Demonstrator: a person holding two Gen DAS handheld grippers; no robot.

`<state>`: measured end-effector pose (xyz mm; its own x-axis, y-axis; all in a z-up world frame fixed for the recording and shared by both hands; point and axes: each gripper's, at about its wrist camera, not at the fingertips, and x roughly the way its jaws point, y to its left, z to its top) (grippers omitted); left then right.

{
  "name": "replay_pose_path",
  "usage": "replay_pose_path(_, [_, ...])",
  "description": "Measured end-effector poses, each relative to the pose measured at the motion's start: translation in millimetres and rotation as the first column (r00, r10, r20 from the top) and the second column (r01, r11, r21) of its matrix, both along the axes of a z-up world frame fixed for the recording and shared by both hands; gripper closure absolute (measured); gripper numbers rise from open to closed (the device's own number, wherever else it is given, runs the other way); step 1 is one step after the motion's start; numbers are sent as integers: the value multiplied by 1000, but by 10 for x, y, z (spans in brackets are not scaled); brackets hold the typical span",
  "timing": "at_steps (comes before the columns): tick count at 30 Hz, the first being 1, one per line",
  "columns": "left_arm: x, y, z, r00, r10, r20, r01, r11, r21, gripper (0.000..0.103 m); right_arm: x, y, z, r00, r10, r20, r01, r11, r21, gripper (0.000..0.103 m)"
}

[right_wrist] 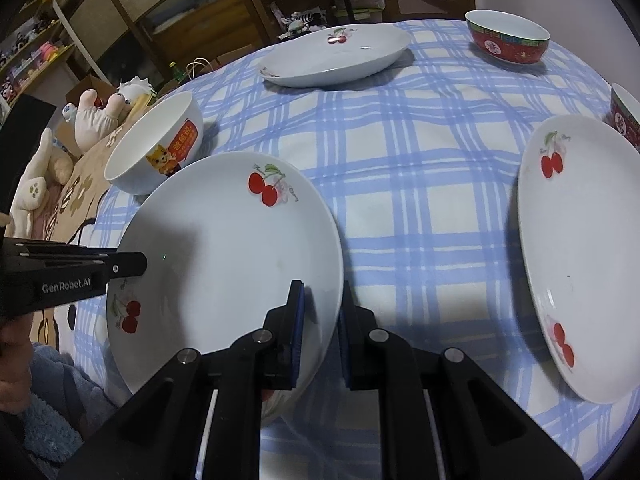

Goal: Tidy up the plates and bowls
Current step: 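Lift the second cherry plate with both grippers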

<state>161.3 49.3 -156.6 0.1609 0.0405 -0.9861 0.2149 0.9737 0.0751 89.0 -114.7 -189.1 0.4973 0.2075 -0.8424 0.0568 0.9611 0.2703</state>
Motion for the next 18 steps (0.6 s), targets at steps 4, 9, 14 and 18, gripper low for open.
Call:
replay_pose_path(4, [-24,8,-15,1000,19,-4,-19,1000,-21,86,-39,-11,23,1000,-6,11,6,1000,-3,87])
replay_pose_path(9, [-59,5,25,1000,16,-1,-16,999,-40,87,-86,-64,71,999,-24,34,24,1000,4,88])
replay_pose_path(14, [-129,19,113,1000,24,6,-24,995,-94,88,-132,-118,161,999,-20,51,20,1000,-2,89])
replay_pose_path(18, [-148,-6,141,1000,23,2,-23,994,-104,89,-149,-148,184,998,-22,52,22,1000,3,90])
